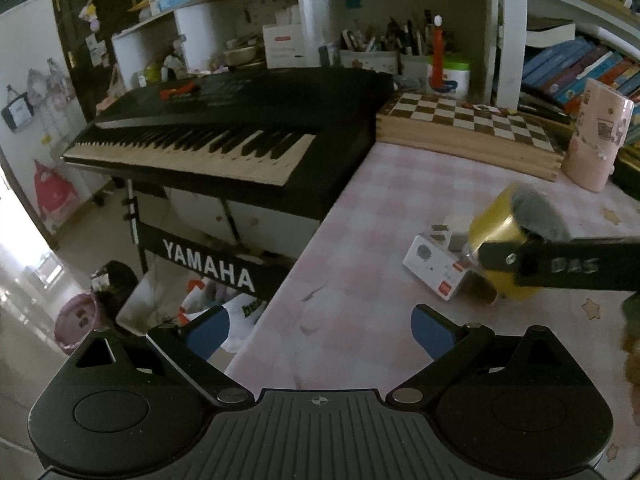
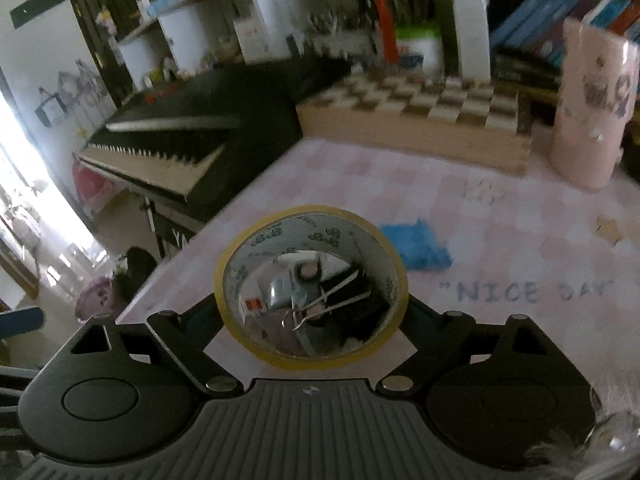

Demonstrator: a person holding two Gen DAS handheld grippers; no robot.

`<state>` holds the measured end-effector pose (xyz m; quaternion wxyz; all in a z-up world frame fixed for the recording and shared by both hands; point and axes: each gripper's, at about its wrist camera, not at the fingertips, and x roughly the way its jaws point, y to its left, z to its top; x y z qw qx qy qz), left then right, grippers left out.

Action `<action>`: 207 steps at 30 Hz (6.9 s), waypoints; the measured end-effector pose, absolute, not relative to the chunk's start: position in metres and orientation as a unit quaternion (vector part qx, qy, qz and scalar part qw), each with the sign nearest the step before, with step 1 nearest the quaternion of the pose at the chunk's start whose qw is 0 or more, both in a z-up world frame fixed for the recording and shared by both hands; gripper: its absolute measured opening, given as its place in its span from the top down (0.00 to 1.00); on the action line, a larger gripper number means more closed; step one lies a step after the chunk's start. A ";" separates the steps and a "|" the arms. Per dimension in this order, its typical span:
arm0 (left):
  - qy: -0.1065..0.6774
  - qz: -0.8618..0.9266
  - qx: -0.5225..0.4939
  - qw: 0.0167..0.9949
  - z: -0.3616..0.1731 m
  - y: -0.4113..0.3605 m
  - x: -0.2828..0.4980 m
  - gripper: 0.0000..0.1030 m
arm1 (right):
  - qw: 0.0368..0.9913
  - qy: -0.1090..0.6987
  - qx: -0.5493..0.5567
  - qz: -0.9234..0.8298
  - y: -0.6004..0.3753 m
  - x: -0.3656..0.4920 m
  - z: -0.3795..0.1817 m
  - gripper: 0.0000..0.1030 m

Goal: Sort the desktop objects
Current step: 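Close the right gripper on the yellow tape roll rim and lift it, then lower the left gripper onto the small white box and close it, then carry the white box in the left gripper while the right carries the tape roll to the yellow box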

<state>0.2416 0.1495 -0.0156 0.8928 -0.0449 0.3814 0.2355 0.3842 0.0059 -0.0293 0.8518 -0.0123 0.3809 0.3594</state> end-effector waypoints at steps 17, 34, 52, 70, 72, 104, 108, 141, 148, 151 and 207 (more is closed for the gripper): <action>0.384 0.175 -0.034 0.906 -0.029 0.123 0.280 0.04 | 0.897 0.349 0.011 0.272 -0.064 0.372 0.004 0.12; 0.394 0.174 -0.049 0.901 -0.047 0.118 0.303 0.05 | 0.896 0.364 0.000 0.254 -0.083 0.367 -0.006 0.12; 0.396 0.182 -0.077 0.897 -0.064 0.127 0.327 0.43 | 0.887 0.374 -0.008 0.273 -0.076 0.368 -0.010 0.12; 0.387 0.172 -0.125 0.897 -0.047 0.134 0.290 0.88 | 0.890 0.366 -0.014 0.272 -0.076 0.352 -0.004 0.12; 0.381 0.164 -0.133 0.900 -0.041 0.134 0.282 0.88 | 0.892 0.364 -0.011 0.267 -0.077 0.347 -0.002 0.12; 0.339 0.009 -0.055 0.939 0.014 0.110 0.131 0.87 | 0.911 0.366 0.007 0.190 -0.090 0.178 0.008 0.12; 0.343 -0.004 -0.049 0.938 0.014 0.112 0.113 0.87 | 0.912 0.370 0.018 0.178 -0.089 0.153 0.006 0.12; 0.356 -0.188 0.011 0.915 0.004 0.059 0.045 0.87 | 0.921 0.382 0.076 0.022 -0.128 0.019 -0.003 0.12; 0.359 -0.218 0.023 0.907 0.002 0.038 0.051 0.87 | 0.919 0.384 0.087 -0.008 -0.146 0.011 -0.005 0.12; 0.359 -0.230 0.029 0.904 0.001 0.027 0.053 0.87 | 0.919 0.384 0.091 -0.019 -0.154 0.009 -0.005 0.12; 0.274 -0.232 0.051 0.932 0.052 -0.177 0.171 0.87 | 0.942 0.325 0.080 -0.020 -0.376 0.134 0.036 0.12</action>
